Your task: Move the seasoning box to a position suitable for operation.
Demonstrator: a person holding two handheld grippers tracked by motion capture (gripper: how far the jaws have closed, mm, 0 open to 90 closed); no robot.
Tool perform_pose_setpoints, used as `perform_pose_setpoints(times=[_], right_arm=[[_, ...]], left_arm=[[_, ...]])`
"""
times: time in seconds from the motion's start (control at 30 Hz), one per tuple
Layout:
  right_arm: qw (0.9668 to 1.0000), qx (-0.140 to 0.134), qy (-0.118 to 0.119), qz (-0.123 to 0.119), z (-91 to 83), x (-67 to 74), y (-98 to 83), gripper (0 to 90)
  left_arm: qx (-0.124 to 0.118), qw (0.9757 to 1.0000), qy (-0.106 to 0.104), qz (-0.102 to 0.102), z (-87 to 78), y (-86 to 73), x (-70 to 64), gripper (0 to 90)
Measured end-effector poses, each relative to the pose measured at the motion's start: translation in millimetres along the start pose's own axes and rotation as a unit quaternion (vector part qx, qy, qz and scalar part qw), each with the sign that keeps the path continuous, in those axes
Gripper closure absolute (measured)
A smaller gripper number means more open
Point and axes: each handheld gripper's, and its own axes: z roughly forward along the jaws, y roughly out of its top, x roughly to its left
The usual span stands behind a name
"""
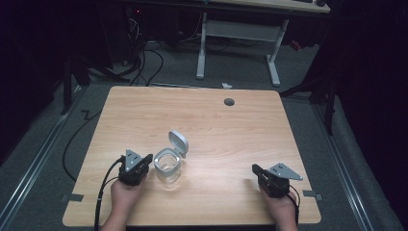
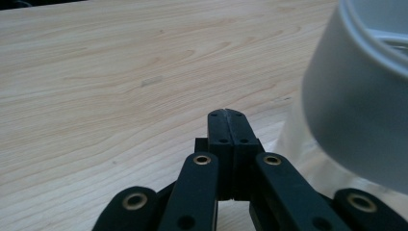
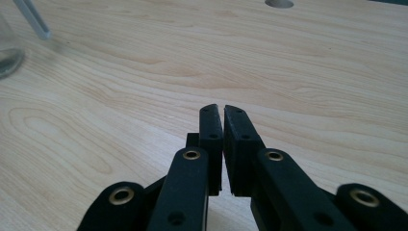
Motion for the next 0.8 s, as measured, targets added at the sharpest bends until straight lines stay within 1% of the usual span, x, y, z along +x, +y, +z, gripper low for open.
perform_pose_setpoints(times=[0.03,0.07,0.13,0.2,0.23,0.3,0.37,0.4,0.43,0.53,0.57,0.6,0.8], right_arm=[[1.0000,-0.002,0.002,-0.001,0.0,1.1,0.2,86.4],[1.0000,-0.002,0.002,0.000,0.2,1.8,0.2,86.2],[1.0000,-0.001,0.005,-0.005,0.7,4.2,-0.6,85.8],[1.0000,0.003,0.006,-0.006,1.0,5.7,-1.2,85.7],[1.0000,0.002,0.007,-0.005,1.4,6.4,-1.3,85.7],[0.9999,0.001,0.007,-0.008,2.2,7.4,-1.1,85.7],[0.9999,0.001,0.007,-0.015,3.0,8.8,-0.5,85.7],[0.9999,0.001,0.007,-0.015,3.0,8.8,-0.5,85.7],[0.9999,-0.002,0.007,-0.013,3.2,9.8,-0.1,84.9],[0.9999,-0.001,0.006,-0.011,4.9,10.2,0.4,83.5],[0.9999,0.001,0.006,-0.011,6.2,9.8,0.3,83.4],[0.9999,0.001,0.006,-0.011,6.2,9.8,0.3,83.4],[1.0000,0.004,0.005,-0.005,8.1,8.8,-1.0,82.7]], left_arm=[[0.006,1.0000,-0.007,0.002,-2.1,-1.5,-2.5,90.0],[0.007,0.9999,-0.008,0.003,-3.3,-2.1,-3.4,90.0],[0.006,0.9999,-0.014,-0.006,-6.4,-2.6,-4.7,90.0],[0.007,0.9999,-0.014,-0.004,-7.7,-3.6,-4.9,90.0],[0.011,0.9998,-0.018,-0.003,-10.2,-5.9,-6.5,90.0],[0.011,0.9998,-0.018,0.001,-13.4,-7.8,-9.1,90.0],[0.013,0.9996,-0.025,-0.004,-18.3,-8.5,-11.4,90.0],[0.013,0.9996,-0.025,-0.004,-18.3,-8.5,-11.4,90.0],[0.016,0.9995,-0.029,-0.001,-22.6,-10.1,-14.7,90.0],[0.015,0.9993,-0.033,-0.001,-26.5,-10.9,-18.6,90.0],[0.012,0.9992,-0.037,0.006,-29.3,-11.2,-22.2,90.0],[0.012,0.9992,-0.037,0.006,-29.3,-11.2,-22.2,90.0],[0.016,0.9985,-0.051,0.005,-31.0,-15.0,-33.1,90.0]])
